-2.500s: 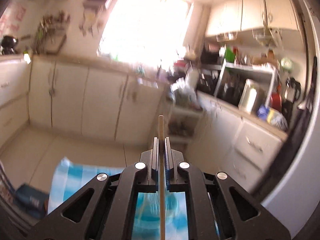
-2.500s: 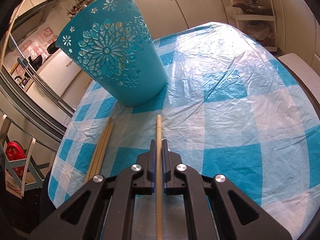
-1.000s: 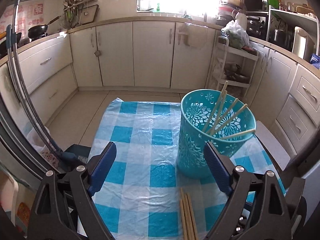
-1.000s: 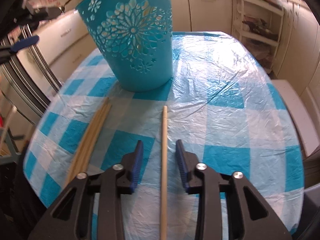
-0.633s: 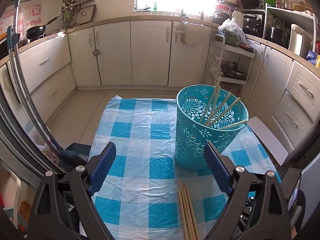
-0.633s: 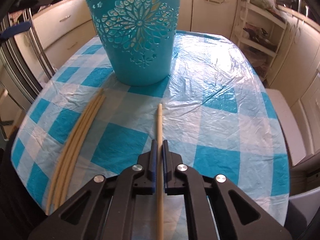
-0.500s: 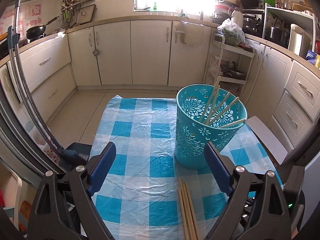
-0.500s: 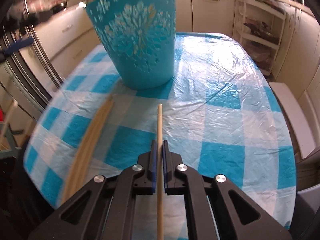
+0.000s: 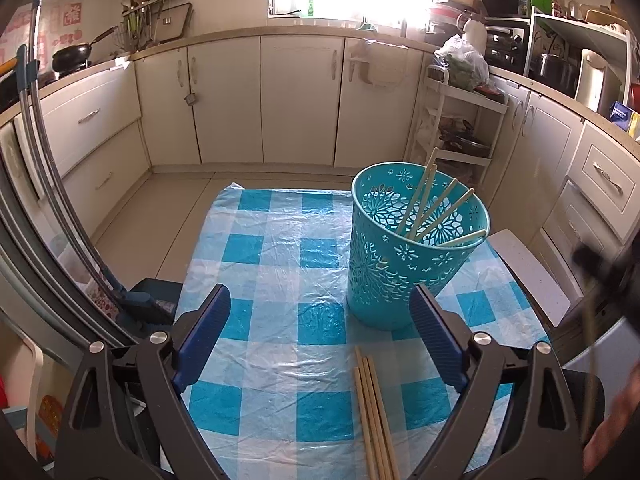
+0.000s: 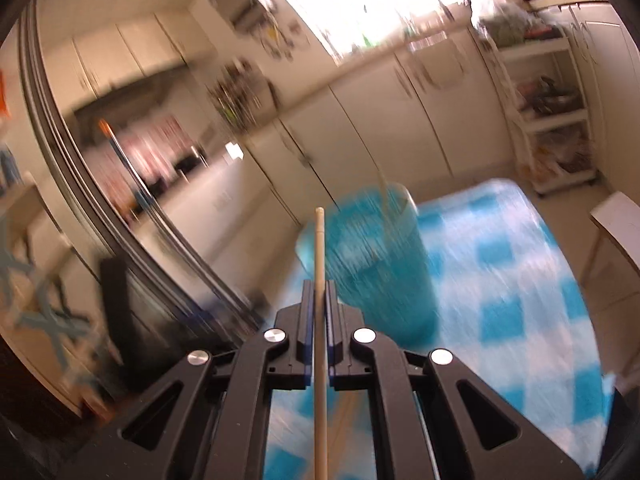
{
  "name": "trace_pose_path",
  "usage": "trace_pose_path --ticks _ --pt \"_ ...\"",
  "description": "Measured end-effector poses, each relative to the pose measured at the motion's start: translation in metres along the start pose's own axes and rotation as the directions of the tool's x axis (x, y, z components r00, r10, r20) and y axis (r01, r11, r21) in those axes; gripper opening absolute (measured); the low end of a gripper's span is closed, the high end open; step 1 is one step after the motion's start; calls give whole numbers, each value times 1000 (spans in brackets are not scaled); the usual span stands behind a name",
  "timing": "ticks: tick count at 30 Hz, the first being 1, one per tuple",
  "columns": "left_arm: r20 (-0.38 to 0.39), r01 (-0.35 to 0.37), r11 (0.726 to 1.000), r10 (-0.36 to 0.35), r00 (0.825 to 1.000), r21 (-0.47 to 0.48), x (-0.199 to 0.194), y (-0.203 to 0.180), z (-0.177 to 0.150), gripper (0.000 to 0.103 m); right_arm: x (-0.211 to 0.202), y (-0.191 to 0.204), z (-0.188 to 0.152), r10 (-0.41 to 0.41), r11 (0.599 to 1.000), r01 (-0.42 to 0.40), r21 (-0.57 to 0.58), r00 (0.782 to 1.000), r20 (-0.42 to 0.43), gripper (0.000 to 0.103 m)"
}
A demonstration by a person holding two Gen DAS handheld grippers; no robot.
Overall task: Organize utensils
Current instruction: 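Lift the stick with the right gripper over the basket and release it, then grasp a stick with the left gripper while the right gripper grasps another stick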
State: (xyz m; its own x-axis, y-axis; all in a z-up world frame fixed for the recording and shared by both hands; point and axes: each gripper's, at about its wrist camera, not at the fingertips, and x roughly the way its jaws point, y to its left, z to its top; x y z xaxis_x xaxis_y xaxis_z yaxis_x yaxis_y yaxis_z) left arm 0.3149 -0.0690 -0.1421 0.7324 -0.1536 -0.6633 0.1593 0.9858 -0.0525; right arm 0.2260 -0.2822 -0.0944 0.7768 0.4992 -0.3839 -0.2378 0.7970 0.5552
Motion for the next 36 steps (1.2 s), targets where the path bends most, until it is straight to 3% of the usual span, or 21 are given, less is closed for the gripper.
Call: trace_pose_path --ticks 4,7,11,16,23,27,30,36 --pt "-24 2 1000 -2 1000 -26 4 8 -10 88 5 13 47 74 997 -78 17 978 198 6" --pt "-40 11 998 -14 999 -67 6 19 -21 89 19 22 76 67 998 -69 -7 942 328 6" --pt "-54 8 992 -15 998 -127 9 36 -36 89 59 21 102 3 1000 4 -16 917 399 6" --pt "-76 -3 986 -10 997 -164 15 55 -46 89 107 7 95 -101 993 114 -16 929 357 6" --pt "-92 0 983 -18 996 -184 20 60 -50 89 132 -6 62 -176 978 199 -62 949 263 6" --pt "-88 8 984 -23 996 -177 17 57 -49 89 132 -8 54 -173 977 195 -91 963 205 7" --pt "-86 8 984 -24 996 -177 15 56 -49 89 125 -8 47 -168 977 188 -100 969 183 15" --pt "-98 -10 980 -10 995 -198 13 66 -54 90 71 8 30 -138 977 164 -133 972 188 28"
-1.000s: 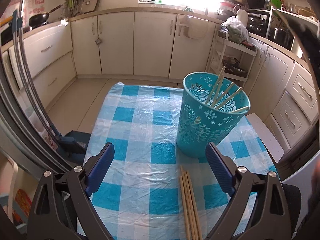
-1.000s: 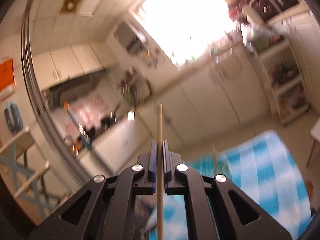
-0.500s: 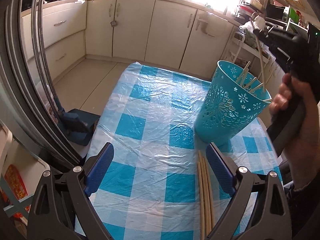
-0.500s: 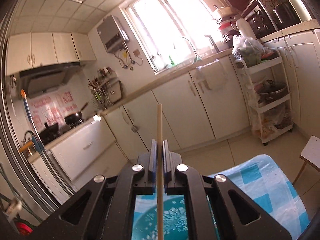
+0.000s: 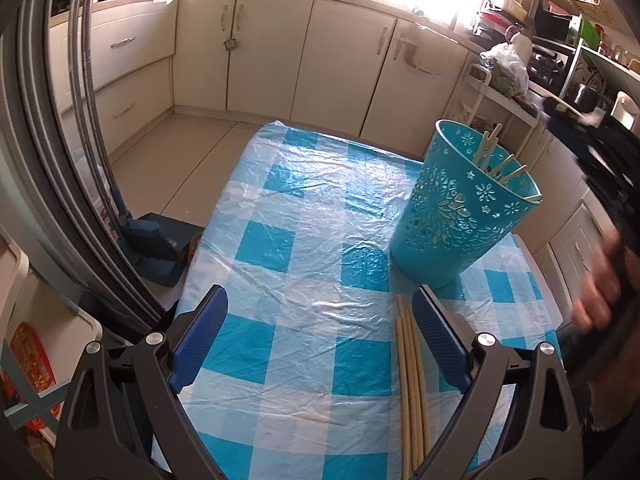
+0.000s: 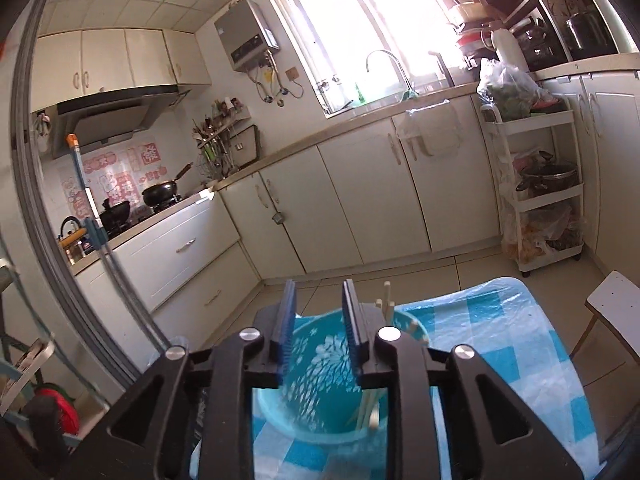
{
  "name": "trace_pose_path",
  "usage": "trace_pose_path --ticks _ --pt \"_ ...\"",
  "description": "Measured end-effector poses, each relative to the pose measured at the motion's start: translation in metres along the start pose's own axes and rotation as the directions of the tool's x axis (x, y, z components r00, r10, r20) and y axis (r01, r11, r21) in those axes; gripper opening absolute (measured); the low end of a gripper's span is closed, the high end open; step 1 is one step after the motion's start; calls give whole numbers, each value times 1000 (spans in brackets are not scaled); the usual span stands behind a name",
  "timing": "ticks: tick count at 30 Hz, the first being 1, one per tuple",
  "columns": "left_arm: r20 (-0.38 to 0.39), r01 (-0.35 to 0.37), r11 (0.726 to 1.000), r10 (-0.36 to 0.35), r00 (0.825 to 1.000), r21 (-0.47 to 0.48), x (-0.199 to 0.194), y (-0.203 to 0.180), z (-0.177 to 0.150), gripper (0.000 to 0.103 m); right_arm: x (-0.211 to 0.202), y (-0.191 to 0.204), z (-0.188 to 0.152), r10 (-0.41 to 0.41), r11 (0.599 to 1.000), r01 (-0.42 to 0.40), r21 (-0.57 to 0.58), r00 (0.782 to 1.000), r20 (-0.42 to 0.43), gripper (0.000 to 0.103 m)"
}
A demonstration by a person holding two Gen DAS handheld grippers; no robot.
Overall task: Organize utensils
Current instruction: 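Grasp a stick with the left gripper while the right gripper grasps another stick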
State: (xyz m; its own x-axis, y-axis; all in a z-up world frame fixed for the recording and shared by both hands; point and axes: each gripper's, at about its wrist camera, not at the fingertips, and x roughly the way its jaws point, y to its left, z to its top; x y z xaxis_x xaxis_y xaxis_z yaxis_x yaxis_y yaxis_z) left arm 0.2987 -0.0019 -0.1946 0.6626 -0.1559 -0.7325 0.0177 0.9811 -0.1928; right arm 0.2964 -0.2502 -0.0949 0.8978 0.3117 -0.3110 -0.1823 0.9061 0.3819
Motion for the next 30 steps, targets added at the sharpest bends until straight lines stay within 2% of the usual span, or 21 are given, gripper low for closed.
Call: trace_pose_path --ticks 2,4,6,8,10,11,14,20,30 --pt "-5 -11 1000 11 1000 -11 0 5 -3 90 -19 7 -11 4 1000 -5 -28 1000 -26 28" --pt "-13 -19 1000 18 1000 -22 0 11 -7 90 -32 15 -40 -11 998 2 -69 992 -127 28" --pt "-27 -26 999 25 999 -29 1 14 -12 90 -30 20 -75 -35 993 5 -115 965 -260 25" --pt "-41 -29 999 28 999 -27 2 15 -16 90 -21 20 -113 -54 992 5 -129 920 -387 19" --pt "-50 -30 999 29 998 -13 2 12 -21 90 -9 16 -139 -65 994 16 -108 879 -473 15" --pt "-52 -29 1000 29 998 -7 1 11 -22 90 -2 14 -149 -66 995 22 -92 862 -503 14" --pt "-57 -24 1000 25 998 12 -1 7 -28 90 17 12 -163 -80 996 40 -84 834 -545 13" --pt "-76 -18 1000 20 997 23 1 4 -35 90 34 9 -174 -117 993 77 -93 812 -572 12" --pt "-111 -22 997 30 993 68 12 -9 -41 90 42 9 -172 -109 993 65 -97 817 -566 12"
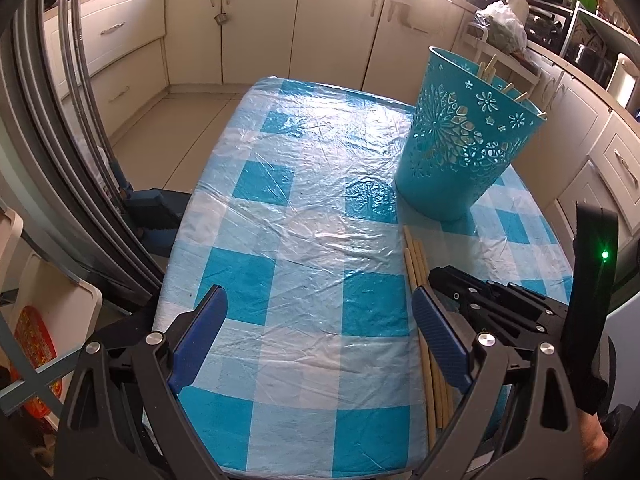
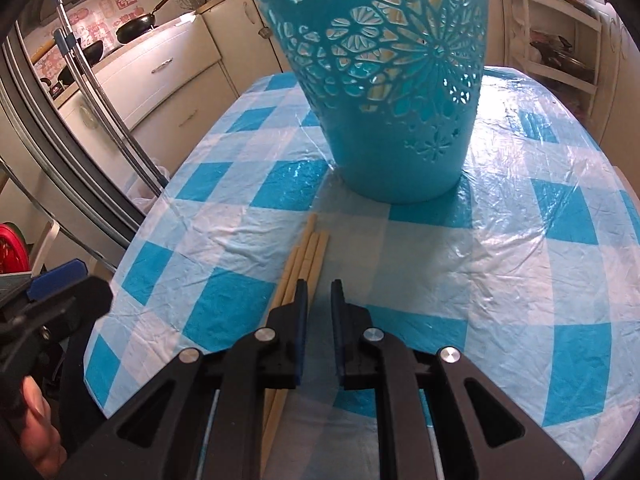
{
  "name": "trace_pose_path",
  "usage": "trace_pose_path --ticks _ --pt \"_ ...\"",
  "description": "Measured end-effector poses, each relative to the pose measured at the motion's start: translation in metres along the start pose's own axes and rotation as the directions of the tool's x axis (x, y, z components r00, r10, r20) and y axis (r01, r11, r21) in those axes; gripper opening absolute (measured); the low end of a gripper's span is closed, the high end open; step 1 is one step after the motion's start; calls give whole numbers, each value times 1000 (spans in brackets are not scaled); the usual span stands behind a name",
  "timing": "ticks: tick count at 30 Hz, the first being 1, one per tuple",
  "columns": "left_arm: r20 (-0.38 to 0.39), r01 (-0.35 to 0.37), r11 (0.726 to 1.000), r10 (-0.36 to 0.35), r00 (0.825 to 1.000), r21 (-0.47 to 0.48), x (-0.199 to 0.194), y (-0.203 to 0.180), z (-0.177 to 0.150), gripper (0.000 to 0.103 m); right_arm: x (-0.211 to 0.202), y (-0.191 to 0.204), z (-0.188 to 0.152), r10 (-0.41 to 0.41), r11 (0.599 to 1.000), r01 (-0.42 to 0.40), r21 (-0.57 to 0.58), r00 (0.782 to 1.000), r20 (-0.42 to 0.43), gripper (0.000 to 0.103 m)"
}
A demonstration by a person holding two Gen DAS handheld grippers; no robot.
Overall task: Organize utensils
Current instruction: 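Grasp a stick with the left gripper while the right gripper grasps another stick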
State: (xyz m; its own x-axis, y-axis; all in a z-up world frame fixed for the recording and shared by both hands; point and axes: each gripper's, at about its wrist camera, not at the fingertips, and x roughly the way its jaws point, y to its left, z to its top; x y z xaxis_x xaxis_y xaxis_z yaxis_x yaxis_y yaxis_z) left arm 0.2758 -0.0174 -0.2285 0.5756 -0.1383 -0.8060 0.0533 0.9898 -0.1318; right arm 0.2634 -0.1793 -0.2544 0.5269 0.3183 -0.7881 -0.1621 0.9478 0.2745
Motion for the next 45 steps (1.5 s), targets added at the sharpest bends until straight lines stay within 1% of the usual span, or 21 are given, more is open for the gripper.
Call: trace_pose_path --ticks 5,8,11,13,17,21,23,25,29,31,33,34,35,36,37,38,39,41,45 --pt "-5 -7 1000 7 1000 3 2 -1 0 90 1 1 -3 9 1000 -9 2 1000 0 13" --pt "-13 -7 1000 7 1000 9 5 -4 1 90 2 3 -2 -14 999 14 -30 1000 -1 7" --pt "-23 -3 999 4 1000 42 11 -13 2 90 2 2 -1 -36 998 36 -54 999 -13 7" --pt "-34 -10 997 12 999 73 20 -20 4 90 -3 -5 -2 -60 996 59 -66 998 -15 7" --pt "-78 -18 993 28 997 117 47 -35 8 90 -18 -29 -11 -81 996 80 -34 997 -9 7" --pt "-109 -39 988 56 993 150 67 -46 9 90 -27 -46 -18 -62 998 62 8 998 6 7" --pt "-119 -64 983 86 989 174 75 -51 8 90 -28 -48 -19 -48 999 47 22 999 14 6" --pt "-131 -71 980 96 987 187 79 -52 7 89 -28 -47 -19 -44 999 43 29 999 18 7" --pt "-124 -90 975 117 985 205 81 -55 8 88 -29 -51 -19 -18 999 17 47 1000 25 7" --pt "-122 -84 974 112 986 212 79 -58 9 81 -29 -53 -19 -11 999 10 52 1000 22 7" --pt "-127 -55 974 84 988 219 78 -64 12 64 -29 -54 -18 -7 999 5 54 1000 22 7" --pt "-127 -44 972 75 989 229 78 -68 13 60 -29 -54 -18 -8 999 7 51 1000 24 7" --pt "-131 -25 969 58 990 244 79 -72 15 49 -29 -54 -18 -11 999 9 47 1000 25 7" --pt "-142 -5 966 43 989 259 79 -76 15 37 -29 -54 -18 -11 999 10 46 1000 25 7" --pt "-159 23 962 21 987 271 81 -79 14 31 -29 -55 -18 -11 999 10 48 1000 26 7" --pt "-172 37 959 12 985 281 83 -81 13 20 -30 -56 -18 -13 999 11 50 1000 27 7" --pt "-164 44 950 7 986 310 81 -85 12 15 -31 -57 -18 -17 998 16 55 999 30 7" --pt "-163 55 939 1 987 340 80 -88 10 13 -32 -62 -18 -18 998 16 68 999 31 7" --pt "-202 111 930 -41 979 349 81 -84 12 12 -33 -64 -18 -27 997 25 77 999 33 7"
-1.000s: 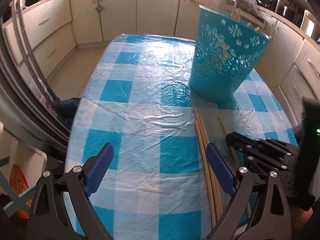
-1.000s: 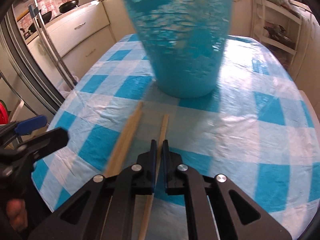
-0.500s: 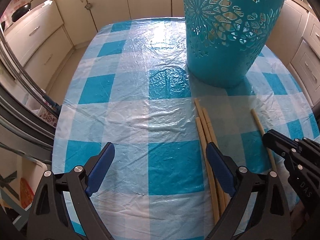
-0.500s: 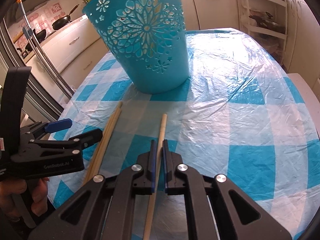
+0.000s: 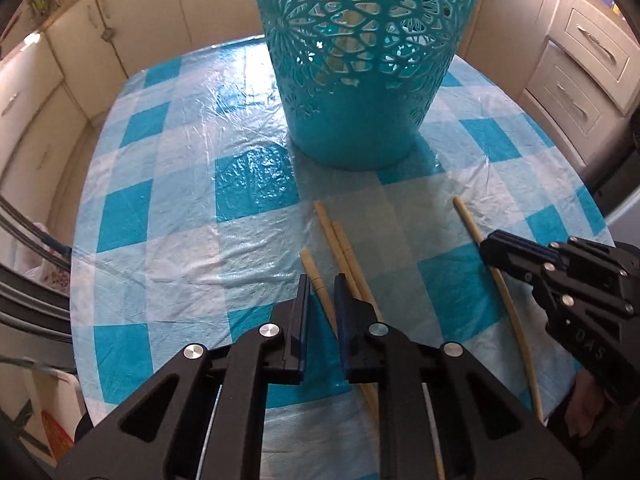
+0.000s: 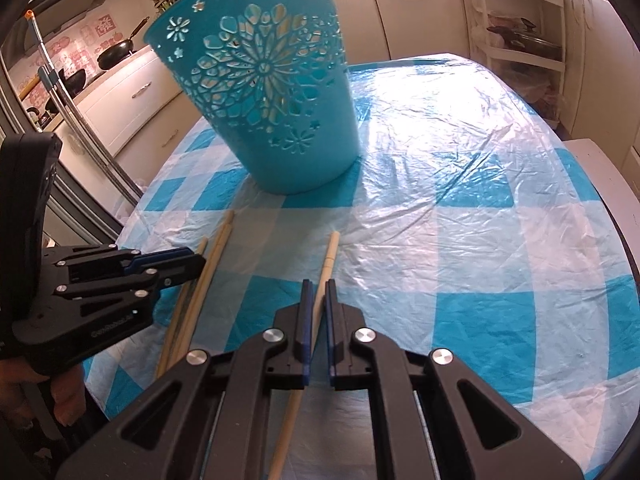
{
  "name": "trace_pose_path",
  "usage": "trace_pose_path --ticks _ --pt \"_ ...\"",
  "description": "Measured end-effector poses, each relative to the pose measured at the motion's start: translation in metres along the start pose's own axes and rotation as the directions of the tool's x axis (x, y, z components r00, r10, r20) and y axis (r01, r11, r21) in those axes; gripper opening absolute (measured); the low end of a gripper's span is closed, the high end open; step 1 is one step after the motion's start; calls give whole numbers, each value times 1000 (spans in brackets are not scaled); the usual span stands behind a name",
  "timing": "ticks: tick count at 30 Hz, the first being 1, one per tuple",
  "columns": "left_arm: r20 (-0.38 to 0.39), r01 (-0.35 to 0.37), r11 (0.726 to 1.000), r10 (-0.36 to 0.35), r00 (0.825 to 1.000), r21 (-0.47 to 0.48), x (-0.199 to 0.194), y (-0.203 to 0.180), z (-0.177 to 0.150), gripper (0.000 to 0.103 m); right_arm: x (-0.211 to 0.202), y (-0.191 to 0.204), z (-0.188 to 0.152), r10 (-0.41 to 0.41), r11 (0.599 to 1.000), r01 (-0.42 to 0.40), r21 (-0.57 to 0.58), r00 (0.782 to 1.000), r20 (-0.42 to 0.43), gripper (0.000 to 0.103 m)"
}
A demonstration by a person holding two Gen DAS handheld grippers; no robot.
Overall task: Organize utensils
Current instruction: 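Grasp a stick with the left gripper while the right gripper grasps another stick, then carry the stick over the basket with the left gripper and release it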
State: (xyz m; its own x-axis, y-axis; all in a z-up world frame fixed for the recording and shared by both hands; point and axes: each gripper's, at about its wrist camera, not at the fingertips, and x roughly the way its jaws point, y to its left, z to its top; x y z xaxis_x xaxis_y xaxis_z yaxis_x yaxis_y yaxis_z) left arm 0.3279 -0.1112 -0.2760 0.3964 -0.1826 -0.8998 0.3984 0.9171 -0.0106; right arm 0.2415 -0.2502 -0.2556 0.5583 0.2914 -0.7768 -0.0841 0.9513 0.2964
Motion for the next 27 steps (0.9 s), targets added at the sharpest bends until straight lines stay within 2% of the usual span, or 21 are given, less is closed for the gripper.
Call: trace_pose_path --ticks 5,7,10,16,19,21,22,24,25,26,27 --pt "-34 51 998 -50 998 31 2 3 4 5 3 4 4 -10 1000 10 -17 1000 -8 7" --pt "-20 60 998 -60 998 23 -5 6 5 5 3 3 5 -9 1000 9 -12 1000 -16 7" --pt "-28 11 999 -10 1000 39 -3 8 6 5 4 1 7 -8 1000 8 -10 1000 -18 7" --pt "-28 -6 998 7 1000 56 1 7 4 5 7 1 9 -15 1000 15 -16 1000 2 8" --pt "-3 28 999 -28 1000 39 -14 12 4 5 7 -2 9 1 1000 -1 0 1000 10 8" --pt "44 95 995 -94 995 -9 -38 21 8 5 7 -5 8 16 1000 -16 14 1000 12 8" --pt "83 128 991 -125 989 -29 -54 27 13 5 6 -6 8 22 1000 -23 21 1000 14 8" --pt "209 211 976 -194 959 -62 -98 40 27 5 6 -8 8 31 999 -31 29 999 17 8" --pt "274 238 969 -212 938 -67 -118 45 34 5 6 -8 8 35 999 -36 34 999 19 8" --pt "344 261 963 -224 912 -65 -139 48 41 5 7 -9 8 40 998 -41 39 999 20 8" --pt "443 282 958 -228 867 -59 -166 52 52 5 6 -10 8 45 998 -46 45 999 21 8"
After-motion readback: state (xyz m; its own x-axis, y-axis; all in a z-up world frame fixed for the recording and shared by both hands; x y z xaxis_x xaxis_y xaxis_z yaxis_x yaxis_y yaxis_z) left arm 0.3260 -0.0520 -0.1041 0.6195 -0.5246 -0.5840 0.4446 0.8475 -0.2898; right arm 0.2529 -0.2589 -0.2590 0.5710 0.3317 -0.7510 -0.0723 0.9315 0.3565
